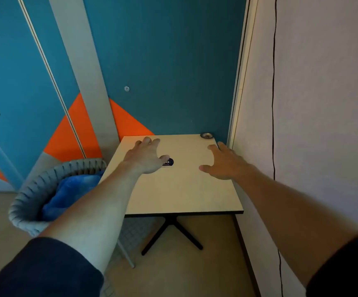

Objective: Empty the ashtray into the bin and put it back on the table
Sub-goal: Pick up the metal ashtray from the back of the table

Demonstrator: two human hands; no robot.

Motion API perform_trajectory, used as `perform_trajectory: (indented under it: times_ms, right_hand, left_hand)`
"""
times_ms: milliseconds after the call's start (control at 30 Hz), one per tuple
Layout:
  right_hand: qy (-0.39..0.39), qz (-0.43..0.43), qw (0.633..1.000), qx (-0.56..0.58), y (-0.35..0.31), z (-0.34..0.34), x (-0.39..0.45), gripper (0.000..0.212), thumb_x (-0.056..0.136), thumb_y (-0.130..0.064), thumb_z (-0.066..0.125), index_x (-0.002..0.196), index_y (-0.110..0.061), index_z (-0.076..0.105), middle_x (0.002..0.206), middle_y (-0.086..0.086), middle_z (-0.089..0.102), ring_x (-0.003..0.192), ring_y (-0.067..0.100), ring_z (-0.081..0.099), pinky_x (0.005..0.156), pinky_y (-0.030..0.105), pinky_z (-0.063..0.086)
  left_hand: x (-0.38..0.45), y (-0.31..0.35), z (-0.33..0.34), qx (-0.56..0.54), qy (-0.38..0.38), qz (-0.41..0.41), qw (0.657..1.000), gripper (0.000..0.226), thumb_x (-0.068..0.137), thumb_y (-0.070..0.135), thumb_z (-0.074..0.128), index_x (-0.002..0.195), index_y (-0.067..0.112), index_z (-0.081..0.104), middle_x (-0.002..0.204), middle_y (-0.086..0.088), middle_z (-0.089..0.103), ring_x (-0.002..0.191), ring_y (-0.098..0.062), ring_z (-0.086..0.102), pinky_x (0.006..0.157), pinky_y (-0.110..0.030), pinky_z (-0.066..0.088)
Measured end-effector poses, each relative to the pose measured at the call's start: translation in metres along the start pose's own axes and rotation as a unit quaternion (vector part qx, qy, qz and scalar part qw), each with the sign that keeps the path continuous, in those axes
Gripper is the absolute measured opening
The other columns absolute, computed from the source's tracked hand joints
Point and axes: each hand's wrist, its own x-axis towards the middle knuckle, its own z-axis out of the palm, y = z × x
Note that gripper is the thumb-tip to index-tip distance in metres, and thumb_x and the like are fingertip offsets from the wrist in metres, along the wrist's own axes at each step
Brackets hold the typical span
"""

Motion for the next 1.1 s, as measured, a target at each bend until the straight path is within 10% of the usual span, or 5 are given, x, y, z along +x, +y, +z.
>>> perform_trajectory:
  times_ms: [1100]
  right_hand:
    - [-0.049,0.118,0.992,-0.024,-0.038,0.083,0.306,0.084,0.085,-0.066,0.052,0.152,-0.027,0.019,0.167,0.006,0.005,0.15,0.037,0.016,0.117,0.06,0.026]
  left_hand:
    - [0.31,-0.135,0.1,-0.015,-0.149,0.073,0.986,0.076,0.09,0.055,0.052,0.151,0.021,0.024,0.156,-0.009,0.028,0.139,-0.032,0.031,0.106,-0.052,0.037]
